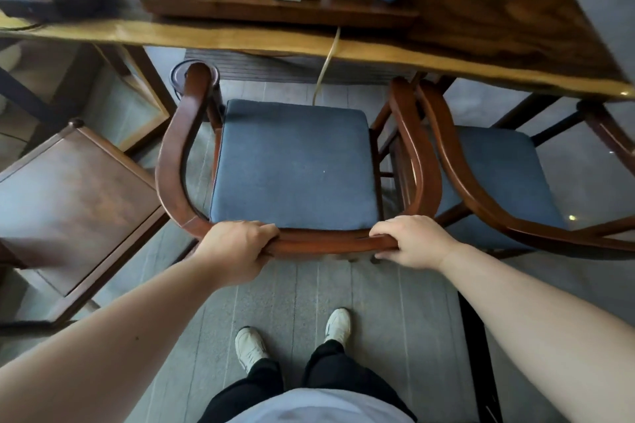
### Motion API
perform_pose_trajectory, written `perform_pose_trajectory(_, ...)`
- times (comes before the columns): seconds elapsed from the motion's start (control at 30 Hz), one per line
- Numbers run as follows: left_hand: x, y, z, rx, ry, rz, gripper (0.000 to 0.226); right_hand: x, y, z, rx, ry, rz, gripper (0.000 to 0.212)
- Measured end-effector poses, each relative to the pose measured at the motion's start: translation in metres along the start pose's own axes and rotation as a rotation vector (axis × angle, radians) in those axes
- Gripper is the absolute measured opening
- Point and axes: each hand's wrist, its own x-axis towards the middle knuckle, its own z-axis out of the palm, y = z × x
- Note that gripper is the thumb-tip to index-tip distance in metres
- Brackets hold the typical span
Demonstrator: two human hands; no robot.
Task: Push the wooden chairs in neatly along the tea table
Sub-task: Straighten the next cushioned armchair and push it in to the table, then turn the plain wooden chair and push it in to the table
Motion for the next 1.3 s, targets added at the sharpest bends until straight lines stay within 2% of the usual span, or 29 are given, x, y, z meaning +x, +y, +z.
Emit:
perform_pose_trajectory(0.23,0.016,0.002,0.001,0.073,-0.109,-0.069,0.026,0.004,0.011,-0.005,0.054,-0.012,0.010,0.035)
perform_pose_trajectory(0.43,0.007,0.008,0.003,0.062,-0.095,0.015,0.023,-0.009,0.012,0.007,-0.039,-0.053,-0.015,0.045)
perform_pose_trajectory(0.7,0.004,0.021,0.002,0.071,-0.131,-0.061,0.027,-0.018,0.014,0.001,-0.060,-0.099,-0.048,0.044)
perform_pose_trajectory(0.77,0.002,0.026,0.000,0.060,-0.137,-0.086,0.029,-0.020,0.014,-0.002,-0.036,-0.140,-0.051,0.054)
perform_pose_trajectory(0.83,-0.003,0.030,-0.003,0.017,-0.120,-0.102,0.035,-0.020,0.012,-0.007,-0.027,-0.172,-0.064,0.077)
perform_pose_trajectory(0.9,-0.009,0.033,-0.009,-0.009,-0.068,-0.105,0.051,-0.018,0.004,-0.015,-0.065,-0.129,-0.122,0.091)
perform_pose_trajectory(0.97,-0.017,0.036,-0.018,0.025,-0.003,-0.124,0.068,-0.010,-0.008,-0.024,-0.140,-0.032,-0.198,0.095)
perform_pose_trajectory(1.03,-0.025,0.037,-0.030,0.072,0.054,-0.202,0.076,0.001,-0.026,-0.034,-0.170,0.036,-0.255,0.096)
perform_pose_trajectory(1.3,-0.067,0.027,-0.064,0.177,0.159,-0.446,0.055,0.060,-0.103,-0.059,-0.214,0.144,-0.465,0.091)
